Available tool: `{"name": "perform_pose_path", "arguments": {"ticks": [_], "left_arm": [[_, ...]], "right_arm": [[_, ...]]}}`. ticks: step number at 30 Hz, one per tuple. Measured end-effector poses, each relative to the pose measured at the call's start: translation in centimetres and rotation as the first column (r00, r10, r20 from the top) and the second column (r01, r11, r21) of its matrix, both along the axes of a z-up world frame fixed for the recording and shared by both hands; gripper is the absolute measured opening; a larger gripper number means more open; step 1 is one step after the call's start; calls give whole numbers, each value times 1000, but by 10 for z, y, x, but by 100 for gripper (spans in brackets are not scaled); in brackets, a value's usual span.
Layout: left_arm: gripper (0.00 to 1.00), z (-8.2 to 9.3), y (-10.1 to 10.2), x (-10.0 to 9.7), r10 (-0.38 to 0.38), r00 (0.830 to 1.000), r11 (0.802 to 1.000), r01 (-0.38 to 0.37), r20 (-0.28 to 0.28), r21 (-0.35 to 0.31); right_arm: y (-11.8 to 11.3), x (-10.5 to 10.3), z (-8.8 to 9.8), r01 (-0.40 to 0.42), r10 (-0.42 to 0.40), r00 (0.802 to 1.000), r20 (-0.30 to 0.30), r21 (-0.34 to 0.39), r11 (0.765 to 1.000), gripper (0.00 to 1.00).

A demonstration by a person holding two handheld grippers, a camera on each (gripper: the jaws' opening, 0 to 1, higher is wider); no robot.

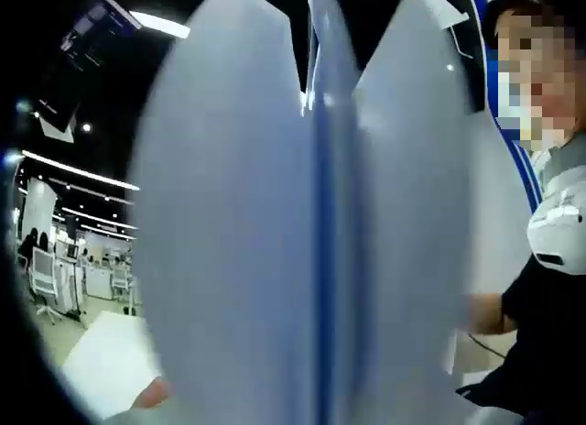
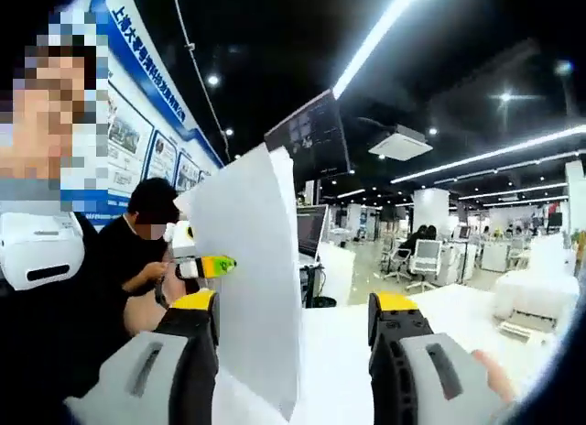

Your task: Organize the stack of printing papers by aligning and flattening the scattered papers on the table

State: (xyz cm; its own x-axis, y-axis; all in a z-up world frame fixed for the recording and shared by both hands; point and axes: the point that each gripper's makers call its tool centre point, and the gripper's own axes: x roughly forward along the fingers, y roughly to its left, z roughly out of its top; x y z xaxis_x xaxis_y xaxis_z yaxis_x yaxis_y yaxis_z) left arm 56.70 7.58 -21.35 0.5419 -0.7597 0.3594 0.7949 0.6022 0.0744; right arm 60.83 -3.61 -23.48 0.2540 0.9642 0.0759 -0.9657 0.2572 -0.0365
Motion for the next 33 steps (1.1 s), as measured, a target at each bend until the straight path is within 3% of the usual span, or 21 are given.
{"name": "perform_pose_path", "arguments": {"ticks": [5, 8, 9, 15, 18, 22, 23, 25, 26, 28, 32, 33], "left_arm": [[5, 19, -2, -7, -23, 999, 999, 24, 31, -25], [5, 31, -1, -12, -50, 998, 997, 52, 45, -58], [5, 35, -1, -14, -58, 997, 996, 62, 50, -68], [5, 58, 0, -22, -120, 990, 982, 129, 77, -135], [5, 65, 1, -22, -141, 987, 974, 153, 80, -169], [5, 70, 2, -20, -147, 985, 965, 162, 85, -209], [5, 70, 2, -19, -149, 985, 963, 164, 84, -214], [5, 71, 1, -17, -155, 985, 957, 170, 81, -235], [6, 71, 1, -16, -160, 984, 952, 174, 72, -252], [6, 70, 1, -14, -160, 985, 947, 171, 64, -271], [6, 72, 5, -13, -148, 987, 940, 161, 67, -300], [6, 72, 6, -13, -147, 987, 938, 160, 65, -307]], "right_arm": [[-2, 12, -22, 12, -1, 995, -100, 108, 994, 75], [-2, 13, -23, 12, 0, 994, -105, 115, 993, 78], [-1, 19, -39, 14, 27, 984, -179, 223, 975, 80], [16, 16, -65, -11, 109, 958, -266, 345, 939, 87], [30, 5, -65, -62, 182, 947, -265, 406, 912, 90], [46, -16, -51, -130, 283, 928, -243, 500, 856, 88], [48, -18, -47, -139, 297, 925, -237, 517, 845, 85], [52, -25, -35, -163, 347, 910, -225, 577, 800, 80], [53, -30, -28, -175, 383, 896, -224, 614, 769, 74], [53, -35, -21, -201, 434, 875, -216, 654, 730, 60], [52, -36, -20, -205, 447, 868, -215, 664, 719, 22], [51, -37, -19, -212, 451, 867, -211, 662, 718, 17]]}}
